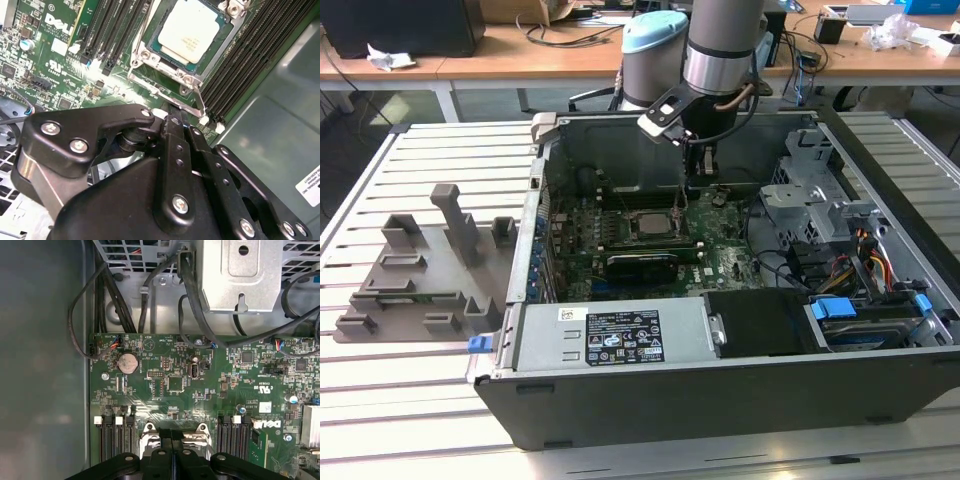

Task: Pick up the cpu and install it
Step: 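Close the cpu cover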

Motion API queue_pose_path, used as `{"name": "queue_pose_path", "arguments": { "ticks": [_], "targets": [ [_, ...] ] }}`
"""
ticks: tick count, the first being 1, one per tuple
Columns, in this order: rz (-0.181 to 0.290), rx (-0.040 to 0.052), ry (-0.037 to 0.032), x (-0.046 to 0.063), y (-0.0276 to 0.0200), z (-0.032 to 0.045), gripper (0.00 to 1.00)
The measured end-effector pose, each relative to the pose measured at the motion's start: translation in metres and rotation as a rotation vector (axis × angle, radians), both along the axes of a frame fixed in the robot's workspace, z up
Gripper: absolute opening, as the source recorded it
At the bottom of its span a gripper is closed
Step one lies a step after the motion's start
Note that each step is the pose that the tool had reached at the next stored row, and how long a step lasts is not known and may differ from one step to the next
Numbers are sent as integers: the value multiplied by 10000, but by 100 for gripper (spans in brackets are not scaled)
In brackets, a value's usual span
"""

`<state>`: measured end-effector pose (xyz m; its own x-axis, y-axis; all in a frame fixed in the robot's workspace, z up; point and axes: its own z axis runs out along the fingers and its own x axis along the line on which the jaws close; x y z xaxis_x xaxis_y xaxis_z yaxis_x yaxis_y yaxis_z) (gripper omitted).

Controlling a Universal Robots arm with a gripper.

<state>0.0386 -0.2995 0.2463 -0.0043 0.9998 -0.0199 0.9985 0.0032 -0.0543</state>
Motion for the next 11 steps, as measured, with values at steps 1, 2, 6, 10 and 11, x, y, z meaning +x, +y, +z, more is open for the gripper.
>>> {"name": "queue_pose_path", "arguments": {
  "ticks": [1, 2, 6, 10, 11],
  "targets": [
    [0, 0, 0, -6, 0, 0, 11],
    [0, 0, -1, -15, 0, 0, 11],
    [1, 0, 0, -60, 0, -1, 11],
    [0, 0, 0, -155, 0, -15, 11],
    [2, 0, 0, -194, 0, -44, 11]
  ]
}}
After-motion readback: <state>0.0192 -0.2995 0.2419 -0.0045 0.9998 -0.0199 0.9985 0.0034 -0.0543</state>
